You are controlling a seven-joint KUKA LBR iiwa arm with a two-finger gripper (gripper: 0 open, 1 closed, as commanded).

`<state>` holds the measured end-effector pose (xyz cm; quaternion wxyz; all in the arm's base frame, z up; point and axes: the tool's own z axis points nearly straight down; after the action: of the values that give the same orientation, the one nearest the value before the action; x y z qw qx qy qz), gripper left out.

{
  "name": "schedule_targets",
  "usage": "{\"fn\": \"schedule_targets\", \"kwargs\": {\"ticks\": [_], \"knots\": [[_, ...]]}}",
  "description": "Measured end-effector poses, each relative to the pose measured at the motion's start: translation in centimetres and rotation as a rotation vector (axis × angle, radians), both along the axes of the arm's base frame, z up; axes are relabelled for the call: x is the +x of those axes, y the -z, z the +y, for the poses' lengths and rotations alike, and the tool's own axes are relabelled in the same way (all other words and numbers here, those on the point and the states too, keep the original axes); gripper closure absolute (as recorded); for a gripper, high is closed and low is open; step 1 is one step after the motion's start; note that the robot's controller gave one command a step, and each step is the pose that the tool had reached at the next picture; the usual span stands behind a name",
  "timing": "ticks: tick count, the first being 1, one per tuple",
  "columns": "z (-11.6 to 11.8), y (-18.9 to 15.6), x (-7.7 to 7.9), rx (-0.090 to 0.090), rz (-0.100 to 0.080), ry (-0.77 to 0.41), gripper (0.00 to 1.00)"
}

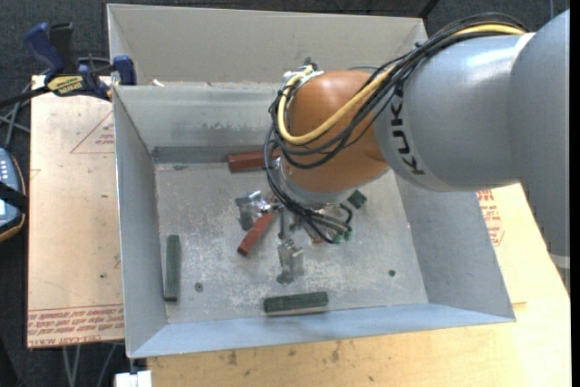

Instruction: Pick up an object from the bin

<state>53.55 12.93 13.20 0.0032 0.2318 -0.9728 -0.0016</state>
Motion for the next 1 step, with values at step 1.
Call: {"fn": "schedule_targets", "kwargs": {"ticks": [1], "knots": [[-1.81,-1.54,-0.94,-0.001,-0.019,-0.107,0.0]]}}
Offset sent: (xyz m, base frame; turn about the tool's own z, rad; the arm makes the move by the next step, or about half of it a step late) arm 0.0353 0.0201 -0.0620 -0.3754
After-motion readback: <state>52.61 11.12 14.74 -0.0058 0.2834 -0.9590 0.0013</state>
